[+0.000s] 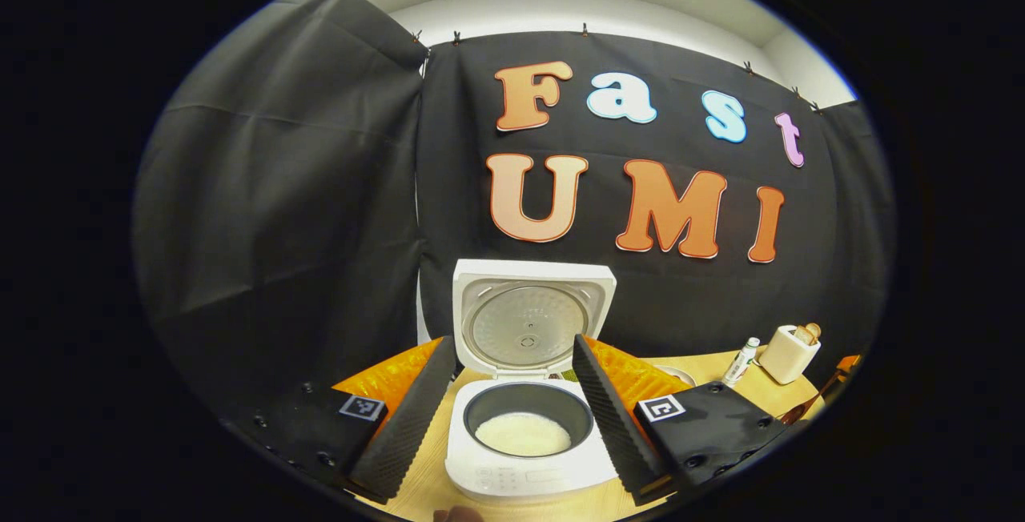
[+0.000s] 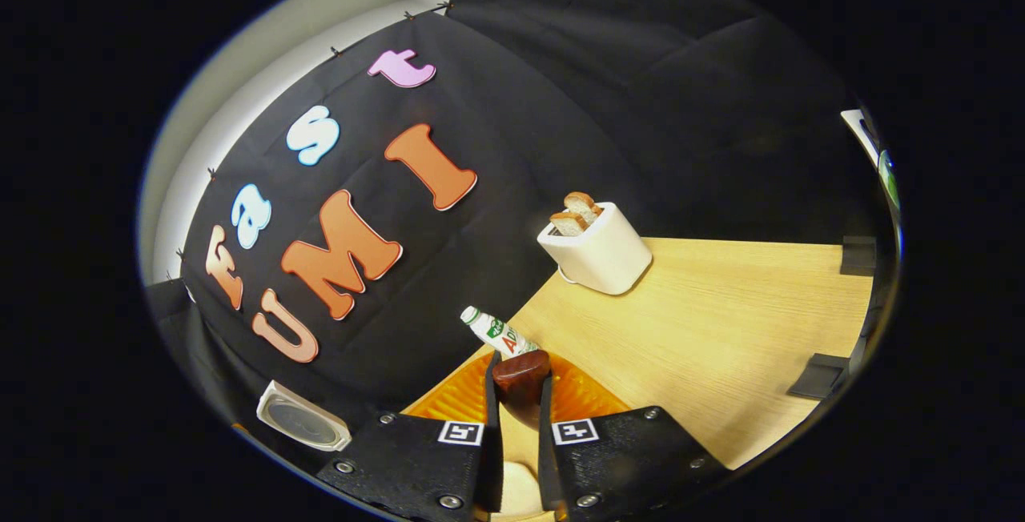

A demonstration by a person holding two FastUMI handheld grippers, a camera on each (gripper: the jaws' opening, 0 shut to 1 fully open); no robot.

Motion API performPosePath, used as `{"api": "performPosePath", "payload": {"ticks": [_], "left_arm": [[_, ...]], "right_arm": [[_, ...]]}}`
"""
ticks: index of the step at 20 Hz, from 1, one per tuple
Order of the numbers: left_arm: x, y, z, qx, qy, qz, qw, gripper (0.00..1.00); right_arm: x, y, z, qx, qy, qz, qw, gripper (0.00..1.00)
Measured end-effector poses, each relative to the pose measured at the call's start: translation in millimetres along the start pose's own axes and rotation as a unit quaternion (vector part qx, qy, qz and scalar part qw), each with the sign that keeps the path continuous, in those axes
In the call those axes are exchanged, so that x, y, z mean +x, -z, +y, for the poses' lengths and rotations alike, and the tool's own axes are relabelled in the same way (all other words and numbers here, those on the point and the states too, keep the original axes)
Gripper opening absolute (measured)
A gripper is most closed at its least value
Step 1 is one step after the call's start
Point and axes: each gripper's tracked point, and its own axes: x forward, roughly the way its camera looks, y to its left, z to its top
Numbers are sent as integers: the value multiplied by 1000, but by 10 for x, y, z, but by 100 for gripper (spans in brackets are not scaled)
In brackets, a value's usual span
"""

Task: Close the left gripper, press the button to open the rice cooker; take a wooden spoon from the chopstick holder with the right hand, scoop a spoonful of rice and pour it into the rice cooker, then put the wooden spoon back into the chopstick holder.

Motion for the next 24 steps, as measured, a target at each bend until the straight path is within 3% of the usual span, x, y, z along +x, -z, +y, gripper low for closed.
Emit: {"api": "performPosePath", "payload": {"ticks": [6, 12, 17, 19, 20, 21, 22, 24], "left_arm": [[-3, -25, -7, -3, -5, -3, 1000, 98], [-31, -83, 16, -2, -10, -8, 1000, 100], [-53, -67, 27, -10, -9, -8, 1000, 100], [-39, -99, 8, -19, -3, -7, 1000, 100], [-32, -107, 8, -22, -1, -5, 1000, 100], [-27, -120, 9, -24, 1, -5, 1000, 100], [-25, -146, 2, -25, 2, -5, 1000, 100], [-23, -215, -6, -25, 5, -8, 1000, 100]], "right_arm": [[116, 341, -158, -37, 13, 16, 999, 17], [129, 422, -238, -21, 14, 20, 999, 23], [73, 358, -434, -75, 66, 28, 995, 34], [-16, 225, -470, -100, 81, 14, 992, 43], [-52, 138, -491, -111, 90, 5, 990, 58], [-91, 58, -524, -120, 98, -2, 988, 58], [-121, 0, -546, -128, 106, -8, 986, 83], [-175, -139, -553, -145, 122, -18, 982, 95]]}}
